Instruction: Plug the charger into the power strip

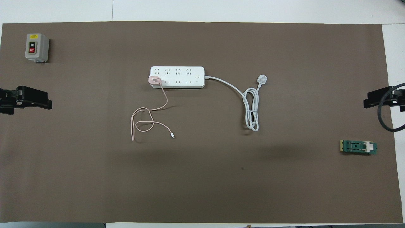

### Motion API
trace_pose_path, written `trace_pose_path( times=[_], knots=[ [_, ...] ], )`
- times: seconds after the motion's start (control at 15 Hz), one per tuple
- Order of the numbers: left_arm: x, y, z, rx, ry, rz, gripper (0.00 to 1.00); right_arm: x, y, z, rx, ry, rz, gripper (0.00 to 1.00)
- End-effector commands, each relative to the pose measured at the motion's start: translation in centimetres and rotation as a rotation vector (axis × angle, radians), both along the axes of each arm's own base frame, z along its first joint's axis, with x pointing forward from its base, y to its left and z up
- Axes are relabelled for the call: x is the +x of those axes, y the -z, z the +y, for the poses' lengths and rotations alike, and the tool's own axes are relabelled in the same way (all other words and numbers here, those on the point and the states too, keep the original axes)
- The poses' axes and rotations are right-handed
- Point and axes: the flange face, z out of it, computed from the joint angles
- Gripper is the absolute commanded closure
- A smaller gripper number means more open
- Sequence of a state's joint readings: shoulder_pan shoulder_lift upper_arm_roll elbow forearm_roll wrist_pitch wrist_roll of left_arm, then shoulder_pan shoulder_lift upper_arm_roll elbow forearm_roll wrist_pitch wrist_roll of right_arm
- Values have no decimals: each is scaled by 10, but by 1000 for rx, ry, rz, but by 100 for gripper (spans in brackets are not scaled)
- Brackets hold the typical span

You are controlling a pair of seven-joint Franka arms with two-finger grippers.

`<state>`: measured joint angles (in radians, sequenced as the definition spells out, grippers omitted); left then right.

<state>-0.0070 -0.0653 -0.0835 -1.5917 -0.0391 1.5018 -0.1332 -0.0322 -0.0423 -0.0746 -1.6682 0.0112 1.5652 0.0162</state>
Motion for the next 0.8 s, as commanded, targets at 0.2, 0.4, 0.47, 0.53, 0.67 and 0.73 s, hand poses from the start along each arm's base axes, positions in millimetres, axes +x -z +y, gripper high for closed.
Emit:
trace_pose_path(
  times=[0.2,0.4,0.47,0.53,0.67,0.73],
  knots=[
    [7,19,-3,30,33,-31,0,-4,-4,-1,-10,-19,11,0],
    [6,22,-2,67,107,-27,2,-3,-4,0,-9,-19,9,0],
    [6,22,-3,68,115,-27,0,-4,-4,-1,-10,-19,11,0],
    [6,21,-5,67,120,-33,0,-3,-4,-1,-10,-19,9,0],
    [6,20,-8,65,126,-41,0,-3,-4,0,-9,-19,9,0],
    [6,20,-8,65,126,-41,0,-4,-4,-1,-10,-19,11,0]
  ],
)
